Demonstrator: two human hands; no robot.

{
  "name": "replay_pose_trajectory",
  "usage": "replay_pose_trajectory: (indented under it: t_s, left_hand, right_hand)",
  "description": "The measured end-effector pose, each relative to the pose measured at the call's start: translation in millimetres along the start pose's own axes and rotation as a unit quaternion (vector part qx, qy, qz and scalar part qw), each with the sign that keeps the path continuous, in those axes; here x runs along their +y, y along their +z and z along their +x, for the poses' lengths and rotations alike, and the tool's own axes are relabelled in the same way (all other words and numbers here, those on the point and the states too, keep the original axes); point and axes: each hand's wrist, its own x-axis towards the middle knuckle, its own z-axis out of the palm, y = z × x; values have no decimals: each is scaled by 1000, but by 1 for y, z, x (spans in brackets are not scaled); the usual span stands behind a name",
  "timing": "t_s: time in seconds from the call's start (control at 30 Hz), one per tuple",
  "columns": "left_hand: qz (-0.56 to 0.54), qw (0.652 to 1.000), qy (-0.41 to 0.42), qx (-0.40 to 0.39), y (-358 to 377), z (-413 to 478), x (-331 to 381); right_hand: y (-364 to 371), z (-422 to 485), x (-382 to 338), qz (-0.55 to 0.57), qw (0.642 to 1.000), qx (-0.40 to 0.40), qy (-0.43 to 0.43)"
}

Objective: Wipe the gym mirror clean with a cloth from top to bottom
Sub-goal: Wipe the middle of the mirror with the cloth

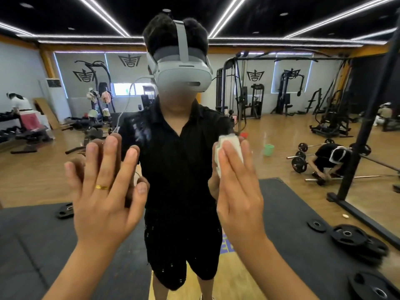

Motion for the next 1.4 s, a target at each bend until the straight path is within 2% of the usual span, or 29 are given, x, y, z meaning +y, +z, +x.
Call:
replay_pose_trajectory:
  t_s: [0.13,0.23,0.3,0.4,0.47,0.63,0.7,0.83,0.93,1.03,1.13,1.2,1.33,1.4]
  left_hand:
    - [-6,1000,-3,2,0,0,-1]
    - [-12,1000,-4,0,0,-1,-2]
    - [-17,1000,-5,-2,0,0,-2]
    - [-22,1000,-9,-7,-1,1,-3]
    - [-23,1000,-13,-14,-2,2,-3]
    - [-23,999,-23,-25,-4,3,-2]
    - [-27,999,-25,-28,-5,3,-2]
    - [-30,999,-25,-32,-6,4,-2]
    - [-29,999,-22,-29,-6,3,-3]
    - [-30,999,-23,-23,-6,3,-3]
    - [-34,999,-22,-22,-7,4,-3]
    - [-34,999,-21,-24,-8,6,-3]
    - [-91,994,-22,-47,-22,10,-2]
    - [-106,993,-3,-56,-33,9,-12]
  right_hand:
    - [-7,51,12,-1,999,51,17]
    - [7,49,-2,33,992,106,66]
    - [20,15,-21,66,991,83,84]
    - [22,-20,-29,18,1000,-5,-7]
    - [15,-4,-20,-4,1000,-4,-16]
    - [22,57,-16,1,988,126,90]
    - [32,34,-30,10,991,100,91]
    - [38,-33,-48,-8,1000,5,2]
    - [26,-4,-32,-11,999,17,25]
    - [15,38,-12,-40,992,97,75]
    - [26,26,-29,-18,983,134,127]
    - [41,-5,-52,1,983,117,143]
    - [46,-35,-58,-10,994,69,83]
    - [40,-33,-57,-7,994,57,89]
